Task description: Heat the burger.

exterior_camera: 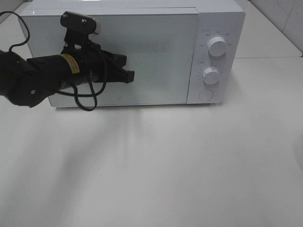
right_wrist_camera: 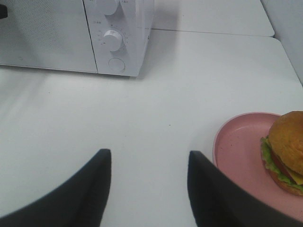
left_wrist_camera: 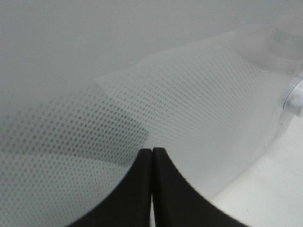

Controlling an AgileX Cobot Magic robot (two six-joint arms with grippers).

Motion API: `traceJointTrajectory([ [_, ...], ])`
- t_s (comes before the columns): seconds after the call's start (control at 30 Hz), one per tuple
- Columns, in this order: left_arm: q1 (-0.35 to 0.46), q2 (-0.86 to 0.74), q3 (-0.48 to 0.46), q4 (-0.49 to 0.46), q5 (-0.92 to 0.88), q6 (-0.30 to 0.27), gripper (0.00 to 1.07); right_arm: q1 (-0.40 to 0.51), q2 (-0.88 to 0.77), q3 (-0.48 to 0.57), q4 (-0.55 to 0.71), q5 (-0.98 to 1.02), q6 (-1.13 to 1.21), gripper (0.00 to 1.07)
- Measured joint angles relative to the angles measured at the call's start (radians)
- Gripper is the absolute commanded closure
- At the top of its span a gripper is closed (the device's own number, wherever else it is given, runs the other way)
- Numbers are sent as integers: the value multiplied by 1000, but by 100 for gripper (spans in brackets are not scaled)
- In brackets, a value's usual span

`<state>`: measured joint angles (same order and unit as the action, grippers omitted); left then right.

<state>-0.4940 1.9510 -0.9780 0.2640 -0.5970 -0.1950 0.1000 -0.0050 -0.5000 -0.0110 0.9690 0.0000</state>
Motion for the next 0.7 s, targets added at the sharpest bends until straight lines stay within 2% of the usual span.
traceJointTrajectory([
  [0.17,-53,52,-104,44,12,2,107,0,0,0,0,0,0,56],
  [0.27,-84,69,-147,24,19,-3,107,0,0,0,0,0,0,56],
  [0.7,-132,71,-200,-23,48,-6,107,0,0,0,0,0,0,56],
])
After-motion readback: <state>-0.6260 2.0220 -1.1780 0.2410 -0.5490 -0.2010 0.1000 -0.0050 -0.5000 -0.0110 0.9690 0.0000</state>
